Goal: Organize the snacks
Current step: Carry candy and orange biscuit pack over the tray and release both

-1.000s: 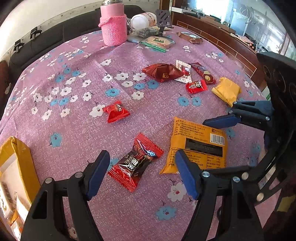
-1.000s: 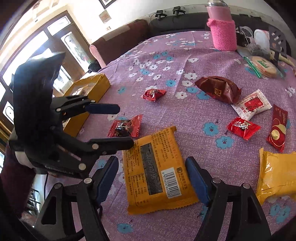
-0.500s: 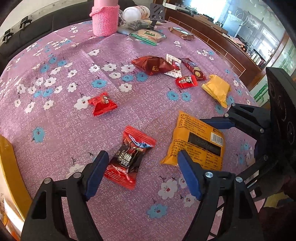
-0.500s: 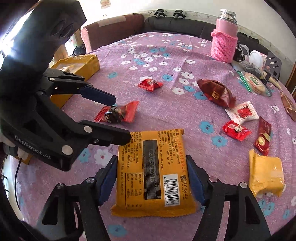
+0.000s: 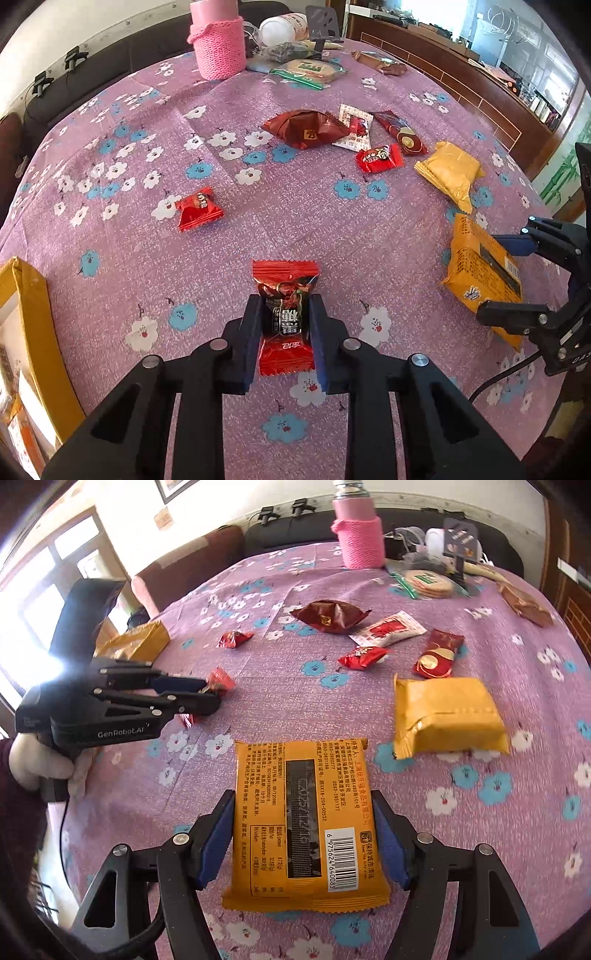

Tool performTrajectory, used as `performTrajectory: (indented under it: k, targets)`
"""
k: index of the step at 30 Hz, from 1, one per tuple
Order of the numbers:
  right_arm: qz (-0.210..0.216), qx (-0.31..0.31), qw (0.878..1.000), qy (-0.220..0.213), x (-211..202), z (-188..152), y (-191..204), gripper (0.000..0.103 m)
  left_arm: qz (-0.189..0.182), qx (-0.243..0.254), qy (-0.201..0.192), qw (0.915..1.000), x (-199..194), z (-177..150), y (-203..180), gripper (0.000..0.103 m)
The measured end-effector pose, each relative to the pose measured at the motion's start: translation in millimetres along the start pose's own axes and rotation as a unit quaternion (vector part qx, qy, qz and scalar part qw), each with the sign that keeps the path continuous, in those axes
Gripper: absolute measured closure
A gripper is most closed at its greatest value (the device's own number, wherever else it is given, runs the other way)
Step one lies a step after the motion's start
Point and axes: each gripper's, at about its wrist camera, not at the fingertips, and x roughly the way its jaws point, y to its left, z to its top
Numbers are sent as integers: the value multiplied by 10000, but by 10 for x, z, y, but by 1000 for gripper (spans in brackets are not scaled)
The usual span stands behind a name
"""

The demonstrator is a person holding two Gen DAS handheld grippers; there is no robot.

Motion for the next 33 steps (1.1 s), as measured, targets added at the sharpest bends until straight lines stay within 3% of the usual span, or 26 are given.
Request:
performTrajectory:
  k: [4,9,13,15,18,22,28,33]
  targets:
    - [115,16,9997,-229,-151,11,64,32,-26,-479,-351,9982,-228,-172,90,81]
    - [441,-79,9979,-459,-359,118,345,32,-240,-1265,-995,9867,-843,-528,356,81]
    - [928,-321,9935,-575,-442,369,798,32,177,-1816,-1414,9730,-1423,-960,699,81]
    - [1225,-409,9901,-557,-396,515,1074,32,561,-2111,-1492,9644,-1608,-1176,933,81]
    - [1736,-395,9832,-403,-177,762,1512,32,927,-2581,-1452,9506,-1730,-1467,1311,81]
    - [1960,-430,9797,-12,336,1034,2111,33,1082,-3015,-1382,9372,-1703,-1743,1670,80]
    - [1759,-641,9815,398,1025,1174,2752,33,1015,-3158,-1266,9348,-1521,-1895,1834,80]
    - [1633,-667,9837,361,1324,1232,2932,32,993,-3162,-1413,9329,-1589,-1916,1822,76]
